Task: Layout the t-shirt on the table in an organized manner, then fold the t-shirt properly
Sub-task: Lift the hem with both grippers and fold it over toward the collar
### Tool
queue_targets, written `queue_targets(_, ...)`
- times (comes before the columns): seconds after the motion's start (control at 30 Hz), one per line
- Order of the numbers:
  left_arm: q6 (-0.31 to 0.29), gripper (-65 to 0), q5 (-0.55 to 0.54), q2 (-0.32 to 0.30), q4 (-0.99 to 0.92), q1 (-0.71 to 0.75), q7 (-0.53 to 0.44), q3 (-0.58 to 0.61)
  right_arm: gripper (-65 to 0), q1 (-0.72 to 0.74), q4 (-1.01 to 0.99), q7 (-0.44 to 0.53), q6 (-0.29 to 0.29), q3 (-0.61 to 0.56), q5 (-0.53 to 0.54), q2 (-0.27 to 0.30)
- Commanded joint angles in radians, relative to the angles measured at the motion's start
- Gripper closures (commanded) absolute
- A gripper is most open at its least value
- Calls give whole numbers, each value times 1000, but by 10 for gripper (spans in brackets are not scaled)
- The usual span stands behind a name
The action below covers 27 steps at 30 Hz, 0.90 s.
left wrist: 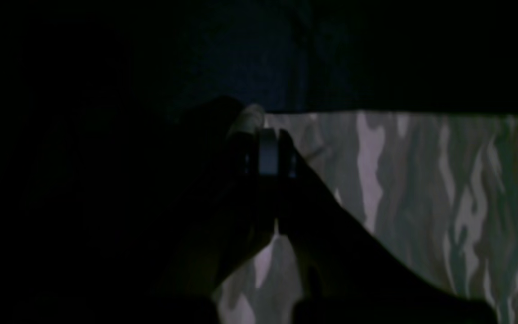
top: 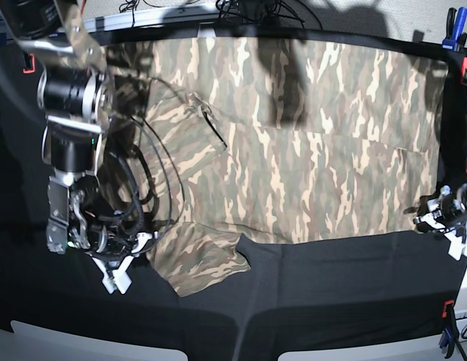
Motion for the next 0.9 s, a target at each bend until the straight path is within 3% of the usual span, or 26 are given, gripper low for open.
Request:
queue_targets(0.0, -11, 0, -17, -17, 35, -33, 2, -5, 0, 14, 61, 17, 9, 1, 18, 8)
queue_targets(0.27, -11, 0, -20, -15, 128, -32, 134, -5, 0, -172, 405, -2, 9, 2, 19, 8)
queue_targets(0.47, -10, 0, -21, -46, 200, 1, 150, -5, 0, -309, 610, -10, 9, 11, 25, 8)
queue_targets(0.73, -10, 0, -82, -139, 448, 194, 163, -8, 0, -458, 801, -11, 9, 168, 85, 6)
queue_targets(0.87, -2, 0, -81, -156, 572, 285, 194, -76, 0, -507, 860, -17, 9, 243, 119, 7)
